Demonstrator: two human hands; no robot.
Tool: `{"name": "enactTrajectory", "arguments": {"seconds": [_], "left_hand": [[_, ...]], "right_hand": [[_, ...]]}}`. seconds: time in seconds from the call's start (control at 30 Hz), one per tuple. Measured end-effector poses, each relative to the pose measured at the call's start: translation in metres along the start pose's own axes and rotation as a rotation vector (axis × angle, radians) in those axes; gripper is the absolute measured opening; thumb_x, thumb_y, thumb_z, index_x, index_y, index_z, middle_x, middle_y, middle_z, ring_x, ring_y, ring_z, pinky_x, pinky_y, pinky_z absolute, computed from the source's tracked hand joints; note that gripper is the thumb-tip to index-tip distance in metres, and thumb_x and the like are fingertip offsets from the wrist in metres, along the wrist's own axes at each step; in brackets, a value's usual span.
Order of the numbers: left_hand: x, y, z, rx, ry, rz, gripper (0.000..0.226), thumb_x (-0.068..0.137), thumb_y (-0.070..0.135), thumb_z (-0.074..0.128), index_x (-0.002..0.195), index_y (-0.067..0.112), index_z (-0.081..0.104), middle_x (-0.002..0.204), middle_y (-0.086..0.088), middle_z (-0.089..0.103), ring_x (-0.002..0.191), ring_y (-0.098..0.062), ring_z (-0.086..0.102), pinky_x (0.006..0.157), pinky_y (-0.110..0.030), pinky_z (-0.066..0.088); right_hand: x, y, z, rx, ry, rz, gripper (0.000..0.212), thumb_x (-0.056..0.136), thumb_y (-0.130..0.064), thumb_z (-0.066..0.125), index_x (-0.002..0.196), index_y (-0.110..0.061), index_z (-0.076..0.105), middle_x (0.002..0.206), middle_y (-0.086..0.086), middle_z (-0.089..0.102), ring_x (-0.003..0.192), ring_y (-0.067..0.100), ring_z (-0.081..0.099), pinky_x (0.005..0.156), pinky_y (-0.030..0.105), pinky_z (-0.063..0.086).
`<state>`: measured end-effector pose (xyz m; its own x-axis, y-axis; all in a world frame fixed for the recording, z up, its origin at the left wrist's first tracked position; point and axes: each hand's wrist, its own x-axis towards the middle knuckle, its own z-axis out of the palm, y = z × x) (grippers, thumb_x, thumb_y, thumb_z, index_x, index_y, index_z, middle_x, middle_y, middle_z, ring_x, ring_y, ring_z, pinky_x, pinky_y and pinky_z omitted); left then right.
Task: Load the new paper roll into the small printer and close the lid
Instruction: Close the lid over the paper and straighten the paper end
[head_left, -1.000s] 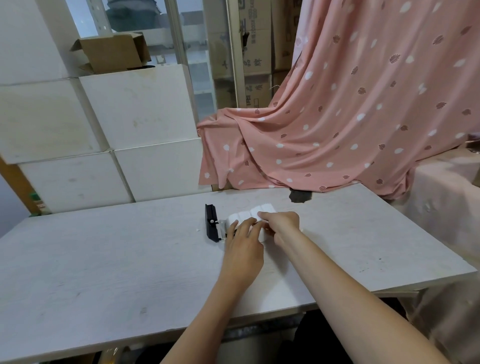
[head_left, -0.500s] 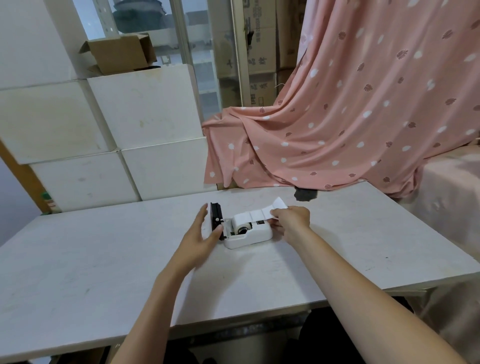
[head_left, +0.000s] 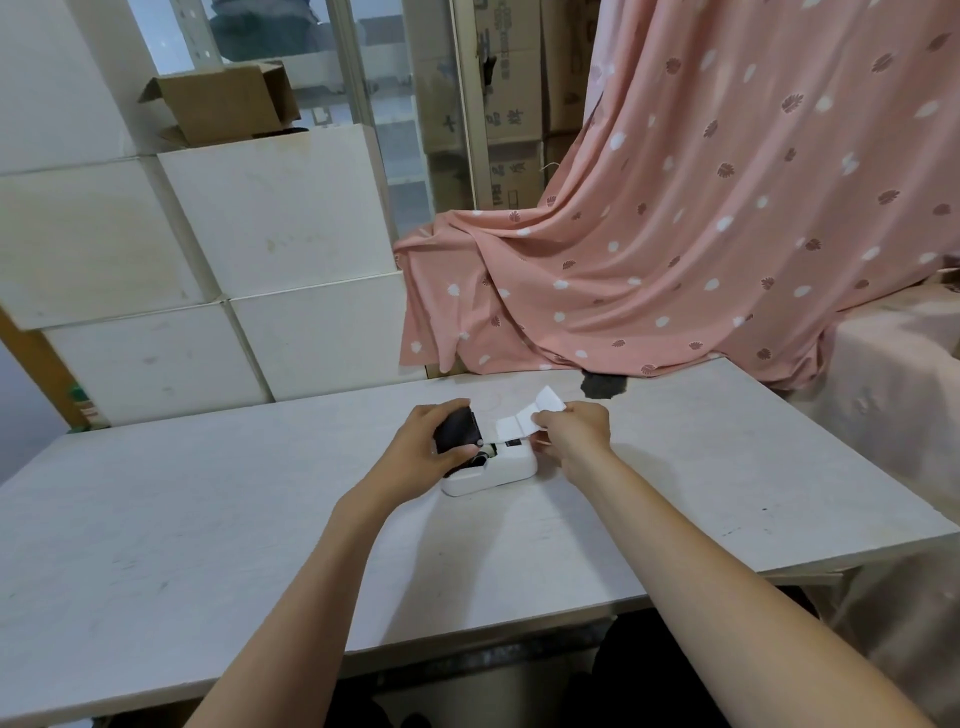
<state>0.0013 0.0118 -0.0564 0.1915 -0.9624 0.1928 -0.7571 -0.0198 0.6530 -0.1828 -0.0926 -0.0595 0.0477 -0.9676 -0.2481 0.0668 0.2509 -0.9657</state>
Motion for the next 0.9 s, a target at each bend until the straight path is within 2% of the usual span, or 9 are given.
{"name": "enactTrajectory", "arguments": {"seconds": [0.1,0.17,0.23,0.33,0.4,0.5,0.67,0.8,0.9], "left_hand": [[0.004,0.005,-0.001,0.026,-0.036,-0.001,0.064,0.089,0.032,0.073,0.144,0.038,0.042,0.131,0.001,0.046,0.116,-0.015,0.050,0.099,-0.022,0.036],[0.004,0.006,-0.001,0.054,-0.038,0.018,0.066,0.089,0.032,0.073,0.146,0.036,0.041,0.132,0.003,0.048,0.118,-0.014,0.049,0.100,-0.023,0.035],[0.004,0.008,0.000,0.091,-0.040,0.060,0.062,0.090,0.029,0.073,0.145,0.030,0.045,0.132,0.003,0.053,0.118,-0.015,0.050,0.099,-0.024,0.037],[0.006,0.013,0.002,0.136,-0.067,0.111,0.045,0.089,0.026,0.072,0.132,0.028,0.058,0.121,0.002,0.063,0.110,-0.017,0.055,0.092,-0.028,0.043],[0.008,0.013,0.002,0.159,-0.087,0.115,0.038,0.087,0.029,0.072,0.124,0.030,0.061,0.112,0.001,0.065,0.104,-0.019,0.057,0.092,-0.035,0.049],[0.008,0.014,0.002,0.180,-0.108,0.116,0.038,0.085,0.032,0.072,0.122,0.031,0.062,0.105,0.002,0.065,0.099,-0.017,0.057,0.090,-0.038,0.050],[0.010,0.015,0.005,0.205,-0.123,0.099,0.038,0.084,0.034,0.071,0.118,0.020,0.063,0.101,-0.003,0.064,0.096,-0.021,0.057,0.088,-0.045,0.050],[0.011,0.015,0.006,0.225,-0.129,0.052,0.049,0.087,0.034,0.072,0.133,0.019,0.060,0.116,-0.002,0.062,0.108,-0.021,0.056,0.096,-0.037,0.047],[0.011,0.019,0.007,0.225,-0.123,0.022,0.048,0.090,0.035,0.070,0.134,0.018,0.060,0.121,0.001,0.062,0.112,-0.019,0.056,0.097,-0.031,0.046]], "right_hand": [[-0.002,-0.001,0.004,-0.066,-0.010,-0.058,0.005,0.076,0.005,0.069,0.077,0.001,0.066,0.079,0.011,0.069,0.080,0.037,0.073,0.080,0.054,0.061],[-0.004,-0.002,0.007,-0.106,-0.012,-0.089,0.008,0.073,0.002,0.068,0.080,0.006,0.066,0.076,0.012,0.067,0.070,0.034,0.071,0.078,0.054,0.062],[-0.005,-0.004,0.010,-0.134,-0.025,-0.110,0.019,0.070,0.000,0.067,0.085,0.011,0.064,0.074,0.011,0.064,0.063,0.028,0.065,0.073,0.048,0.061],[-0.006,-0.005,0.013,-0.183,-0.054,-0.134,0.027,0.070,-0.002,0.067,0.094,0.012,0.067,0.075,0.011,0.067,0.065,0.026,0.066,0.065,0.036,0.055],[-0.006,-0.004,0.013,-0.201,-0.053,-0.132,0.025,0.071,-0.002,0.068,0.094,0.010,0.070,0.080,0.016,0.073,0.070,0.031,0.071,0.070,0.040,0.059],[-0.005,-0.002,0.012,-0.198,-0.036,-0.125,0.023,0.073,-0.001,0.070,0.092,0.011,0.071,0.091,0.022,0.076,0.083,0.037,0.076,0.077,0.046,0.061],[-0.002,0.002,0.010,-0.204,-0.031,-0.117,0.021,0.076,-0.004,0.073,0.091,0.011,0.071,0.091,0.020,0.076,0.084,0.035,0.076,0.077,0.046,0.061],[-0.002,0.001,0.011,-0.217,-0.040,-0.129,0.022,0.074,-0.006,0.074,0.087,0.012,0.070,0.087,0.020,0.076,0.082,0.036,0.076,0.077,0.046,0.061],[-0.004,-0.002,0.012,-0.229,-0.046,-0.135,0.011,0.073,-0.006,0.072,0.074,0.003,0.067,0.073,0.015,0.072,0.081,0.038,0.076,0.066,0.038,0.056]]}}
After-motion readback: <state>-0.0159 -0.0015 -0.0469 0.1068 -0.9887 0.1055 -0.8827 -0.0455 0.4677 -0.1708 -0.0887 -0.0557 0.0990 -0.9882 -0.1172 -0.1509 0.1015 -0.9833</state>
